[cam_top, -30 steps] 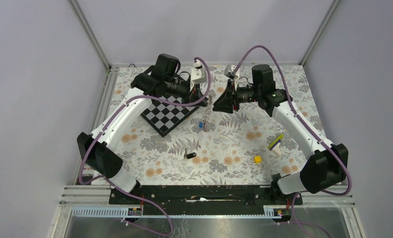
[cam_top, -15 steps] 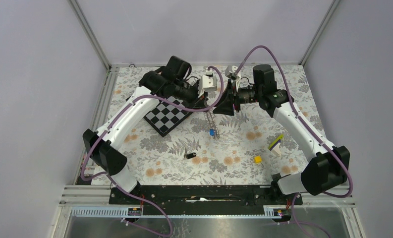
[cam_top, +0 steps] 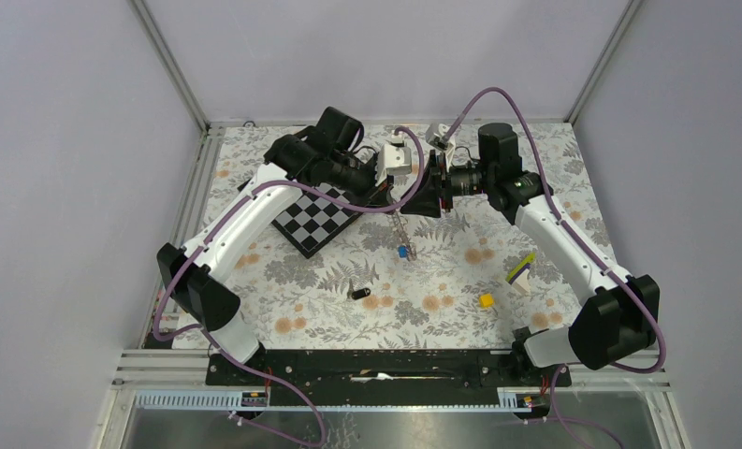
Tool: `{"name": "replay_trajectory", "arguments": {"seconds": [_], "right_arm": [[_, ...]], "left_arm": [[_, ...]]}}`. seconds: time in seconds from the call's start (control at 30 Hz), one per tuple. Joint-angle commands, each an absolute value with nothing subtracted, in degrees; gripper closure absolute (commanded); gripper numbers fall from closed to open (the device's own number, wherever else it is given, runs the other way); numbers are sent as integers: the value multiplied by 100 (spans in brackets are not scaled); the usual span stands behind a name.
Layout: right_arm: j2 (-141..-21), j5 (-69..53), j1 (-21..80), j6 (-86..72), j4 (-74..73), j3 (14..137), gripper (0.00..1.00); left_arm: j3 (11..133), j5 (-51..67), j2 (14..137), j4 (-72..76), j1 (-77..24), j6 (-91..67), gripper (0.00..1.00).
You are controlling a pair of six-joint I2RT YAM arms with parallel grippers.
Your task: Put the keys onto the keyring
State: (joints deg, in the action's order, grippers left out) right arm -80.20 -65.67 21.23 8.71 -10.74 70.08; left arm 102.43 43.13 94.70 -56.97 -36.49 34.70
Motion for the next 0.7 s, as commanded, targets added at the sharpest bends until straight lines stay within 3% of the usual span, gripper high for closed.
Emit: {"name": "replay_trajectory", "arguments": {"seconds": [0.0, 0.47, 0.67], "right_arm": [[-8029, -6750, 2192, 722, -739, 7013, 56], [-8126, -6732, 2284, 675, -642, 6903, 65], [-8149, -6749, 2303, 609, -600, 6910, 79]], "left_arm": [[10494, 4563, 9465, -5512, -3683, 3481, 100], [10450, 4633, 9484, -5456, -3682, 3465, 100], [10315, 4632, 9424, -5315, -3682, 3437, 100]]}}
